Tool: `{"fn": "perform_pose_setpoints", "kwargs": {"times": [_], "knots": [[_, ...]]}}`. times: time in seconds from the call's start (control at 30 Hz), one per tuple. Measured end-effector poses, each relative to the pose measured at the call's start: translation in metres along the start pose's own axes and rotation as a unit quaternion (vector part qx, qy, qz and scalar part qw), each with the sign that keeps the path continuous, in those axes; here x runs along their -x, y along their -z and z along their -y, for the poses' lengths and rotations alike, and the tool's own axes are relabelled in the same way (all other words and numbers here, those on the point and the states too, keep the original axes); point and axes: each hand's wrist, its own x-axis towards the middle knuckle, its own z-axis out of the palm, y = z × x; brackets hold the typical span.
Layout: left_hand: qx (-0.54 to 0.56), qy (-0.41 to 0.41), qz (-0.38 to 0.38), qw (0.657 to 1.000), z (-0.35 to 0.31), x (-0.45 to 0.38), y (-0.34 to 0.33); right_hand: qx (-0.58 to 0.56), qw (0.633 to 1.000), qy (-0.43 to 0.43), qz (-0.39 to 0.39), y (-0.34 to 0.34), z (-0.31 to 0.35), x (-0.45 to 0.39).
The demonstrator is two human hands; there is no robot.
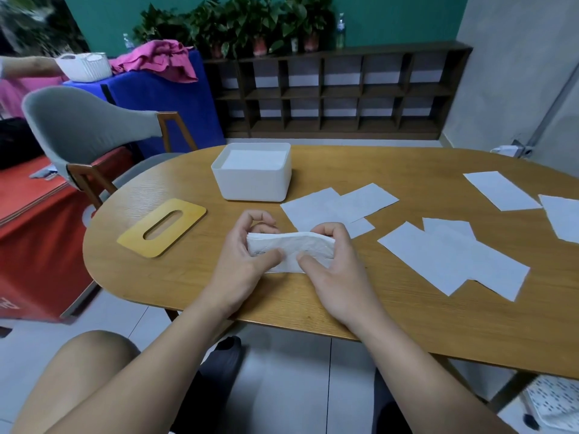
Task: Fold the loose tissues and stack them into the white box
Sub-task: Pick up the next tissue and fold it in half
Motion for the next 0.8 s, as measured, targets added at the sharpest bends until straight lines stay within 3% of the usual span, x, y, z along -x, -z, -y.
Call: {"fn": "perform_pose_setpoints", "kwargs": {"times": [0.37, 0.57, 0.7, 0.8], "knots": [[-0.043, 0.033, -0.003, 0.999, 0.007, 0.010, 0.011, 0.144, 0.989, 0.038, 0.006, 0.019, 0.002, -0.001], [-0.079, 0.063, -0.032, 0.994, -0.019, 0.000, 0.031, 0.019, 1.000, -0.008, 0.013, 0.011, 0.025, -0.011], [-0.137, 0.089, -0.006, 0.987, -0.033, -0.025, 0.061, 0.014, 1.000, -0.016, -0.011, 0.002, 0.044, -0.033], [-0.209, 0.067, -0.032, 0.975, -0.045, -0.057, 0.085, 0.030, 0.999, -0.006, -0.014, -0.007, 0.057, -0.070]]}}
